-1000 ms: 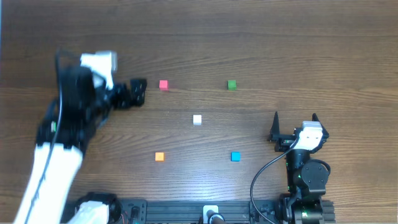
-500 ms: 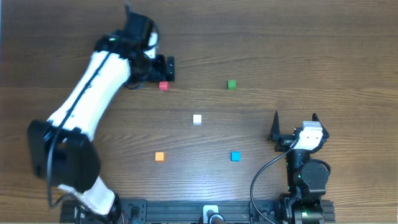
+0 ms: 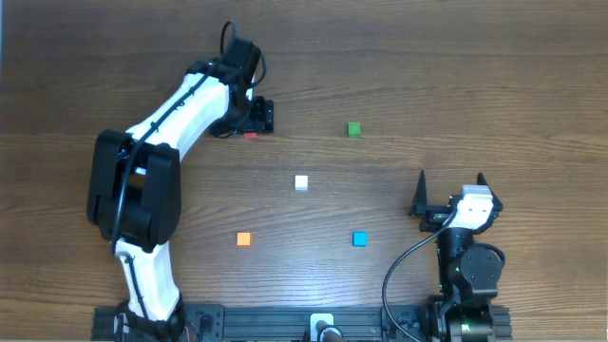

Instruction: Stack Cubes

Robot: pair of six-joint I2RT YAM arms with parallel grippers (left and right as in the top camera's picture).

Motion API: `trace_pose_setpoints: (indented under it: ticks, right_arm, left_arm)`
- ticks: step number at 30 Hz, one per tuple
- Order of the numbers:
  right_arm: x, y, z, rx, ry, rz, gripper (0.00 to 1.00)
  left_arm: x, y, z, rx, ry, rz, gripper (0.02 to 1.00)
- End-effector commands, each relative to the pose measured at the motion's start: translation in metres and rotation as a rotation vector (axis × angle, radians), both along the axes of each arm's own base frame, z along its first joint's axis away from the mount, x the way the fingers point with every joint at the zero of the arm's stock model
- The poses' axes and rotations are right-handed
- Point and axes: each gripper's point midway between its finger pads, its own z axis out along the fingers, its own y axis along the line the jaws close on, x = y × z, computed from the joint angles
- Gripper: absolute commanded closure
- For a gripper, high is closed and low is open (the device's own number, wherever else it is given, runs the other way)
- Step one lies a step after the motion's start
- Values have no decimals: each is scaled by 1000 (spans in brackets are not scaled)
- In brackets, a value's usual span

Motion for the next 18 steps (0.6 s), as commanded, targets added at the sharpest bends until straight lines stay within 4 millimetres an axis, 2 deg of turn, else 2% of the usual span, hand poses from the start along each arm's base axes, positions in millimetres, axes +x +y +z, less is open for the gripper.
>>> trace_pose_setpoints:
  ticks: [1, 6, 8, 12, 18]
  right_arm:
    - [0, 0, -2, 1, 3, 2, 7]
    - [0, 0, -2, 0, 3, 2, 9]
    - [0, 0, -2, 0, 3, 2, 7]
    - [0, 0, -2, 1, 3, 2, 9]
    - [0, 0, -2, 1, 3, 2, 7]
  left_arm:
    - [8, 2, -14, 30, 0, 12, 194]
    - [9, -1, -22, 30, 2, 6, 360]
    - [9, -2, -22, 29, 1, 3, 470]
    - [8, -2, -22, 30, 3, 2, 610]
    - [7, -5, -22, 24, 6, -1, 763]
